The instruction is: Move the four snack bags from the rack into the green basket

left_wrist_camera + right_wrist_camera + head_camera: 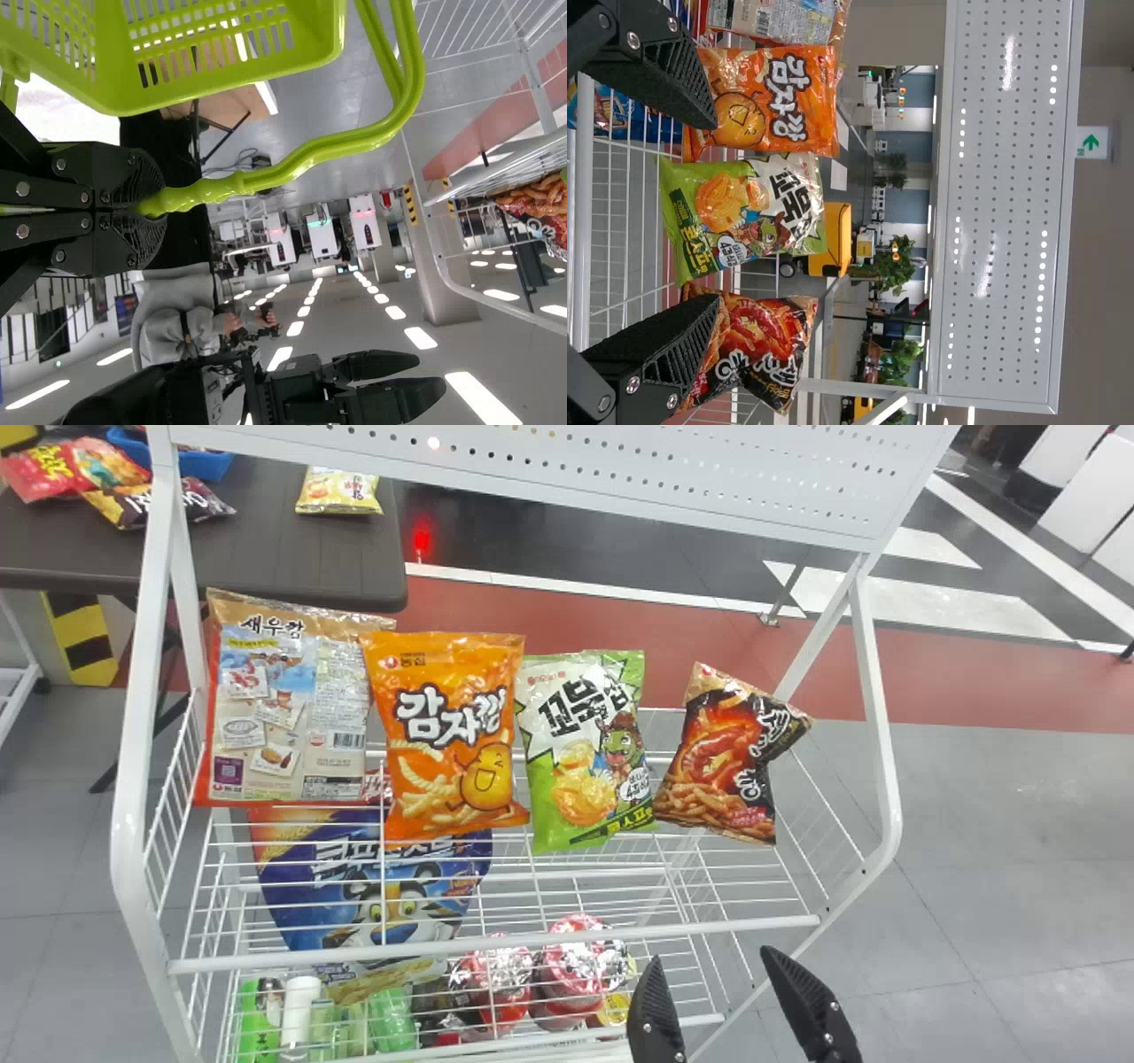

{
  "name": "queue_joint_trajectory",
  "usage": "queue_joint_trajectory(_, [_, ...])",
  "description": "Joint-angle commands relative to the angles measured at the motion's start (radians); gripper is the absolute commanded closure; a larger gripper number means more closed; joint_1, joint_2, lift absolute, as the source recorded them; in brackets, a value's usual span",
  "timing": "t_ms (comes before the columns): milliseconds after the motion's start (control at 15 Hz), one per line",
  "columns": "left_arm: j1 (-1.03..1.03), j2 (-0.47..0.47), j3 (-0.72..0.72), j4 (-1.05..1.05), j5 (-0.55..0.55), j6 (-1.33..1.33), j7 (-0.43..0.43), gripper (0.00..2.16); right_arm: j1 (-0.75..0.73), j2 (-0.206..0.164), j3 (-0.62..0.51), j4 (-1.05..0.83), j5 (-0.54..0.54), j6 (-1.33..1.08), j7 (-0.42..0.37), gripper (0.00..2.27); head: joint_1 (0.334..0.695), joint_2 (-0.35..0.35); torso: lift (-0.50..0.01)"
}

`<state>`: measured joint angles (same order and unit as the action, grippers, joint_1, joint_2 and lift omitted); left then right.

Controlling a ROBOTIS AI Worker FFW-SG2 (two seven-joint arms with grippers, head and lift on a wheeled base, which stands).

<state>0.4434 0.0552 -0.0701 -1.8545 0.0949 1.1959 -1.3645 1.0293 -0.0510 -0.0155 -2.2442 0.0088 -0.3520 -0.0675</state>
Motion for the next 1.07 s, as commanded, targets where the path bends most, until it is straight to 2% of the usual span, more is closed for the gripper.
queue_joint_trajectory(0, [0.001,0.000,0.001,0.000,0.000,0.000,-0.001,2.08,0.000,-0.001,0.000,0.000,0.000,-0.001,0.000,0.13,0.695,-0.350,0.000])
queue_joint_trajectory(667, [0.001,0.000,0.001,0.000,0.000,0.000,0.001,2.08,-0.003,-0.004,-0.001,0.005,-0.001,-0.017,0.002,0.13,0.695,-0.350,0.000])
queue_joint_trajectory(800, [0.001,0.000,-0.005,0.000,-0.003,0.000,0.004,2.08,-0.041,-0.010,0.000,0.020,0.003,-0.008,0.008,0.13,0.695,-0.350,0.000])
queue_joint_trajectory(1000, [-0.002,-0.001,-0.028,0.005,-0.012,-0.003,0.016,2.08,-0.175,-0.023,0.031,0.077,0.003,0.060,0.018,0.13,0.695,-0.350,0.000])
